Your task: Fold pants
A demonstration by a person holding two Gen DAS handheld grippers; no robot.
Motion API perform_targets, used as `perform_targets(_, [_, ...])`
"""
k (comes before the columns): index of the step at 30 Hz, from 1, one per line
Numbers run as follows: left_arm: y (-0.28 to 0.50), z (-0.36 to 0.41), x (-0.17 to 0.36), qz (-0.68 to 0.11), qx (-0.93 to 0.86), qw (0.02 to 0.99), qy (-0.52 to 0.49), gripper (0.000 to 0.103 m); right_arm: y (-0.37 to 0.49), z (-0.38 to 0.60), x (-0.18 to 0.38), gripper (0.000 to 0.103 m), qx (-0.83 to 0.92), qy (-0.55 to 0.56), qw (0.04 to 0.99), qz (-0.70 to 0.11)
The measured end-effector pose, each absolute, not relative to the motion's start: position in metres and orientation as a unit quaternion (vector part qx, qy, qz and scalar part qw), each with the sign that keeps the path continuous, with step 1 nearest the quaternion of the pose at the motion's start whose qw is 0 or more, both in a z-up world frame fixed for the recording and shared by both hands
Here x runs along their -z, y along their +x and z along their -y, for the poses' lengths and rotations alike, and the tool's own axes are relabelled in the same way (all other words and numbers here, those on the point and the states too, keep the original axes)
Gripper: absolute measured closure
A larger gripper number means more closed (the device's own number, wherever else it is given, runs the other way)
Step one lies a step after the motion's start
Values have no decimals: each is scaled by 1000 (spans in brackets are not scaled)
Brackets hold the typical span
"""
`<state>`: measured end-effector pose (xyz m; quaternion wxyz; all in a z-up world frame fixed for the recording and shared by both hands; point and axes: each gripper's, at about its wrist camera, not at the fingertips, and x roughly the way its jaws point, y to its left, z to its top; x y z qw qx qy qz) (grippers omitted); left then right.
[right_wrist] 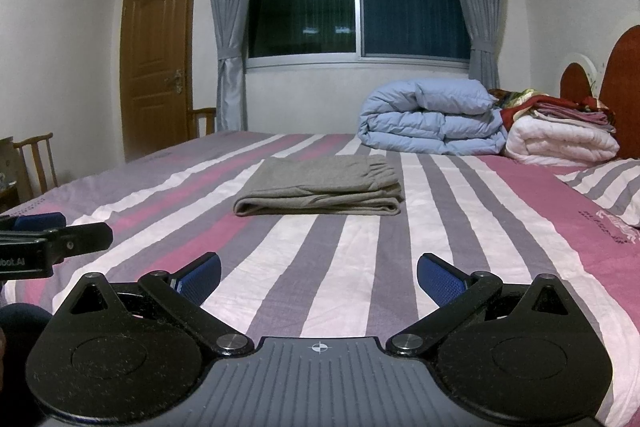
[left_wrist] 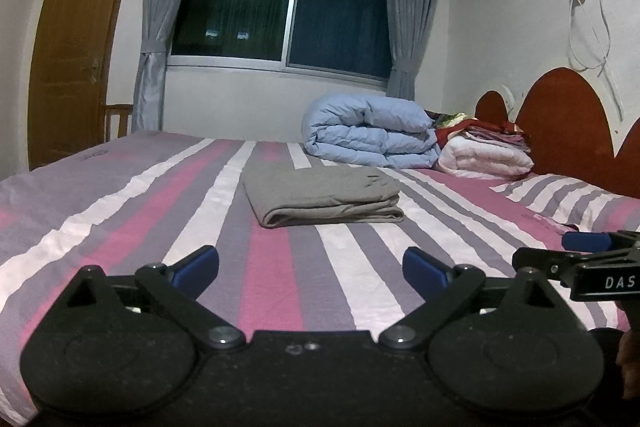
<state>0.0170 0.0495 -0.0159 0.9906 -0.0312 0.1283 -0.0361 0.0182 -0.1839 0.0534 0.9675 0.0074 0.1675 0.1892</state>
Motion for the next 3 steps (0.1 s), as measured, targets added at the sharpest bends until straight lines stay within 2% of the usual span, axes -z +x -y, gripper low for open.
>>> perform_targets(3, [16, -50, 17, -130, 41, 990, -29, 10, 19, 185, -53, 0, -191, 7, 967, -167])
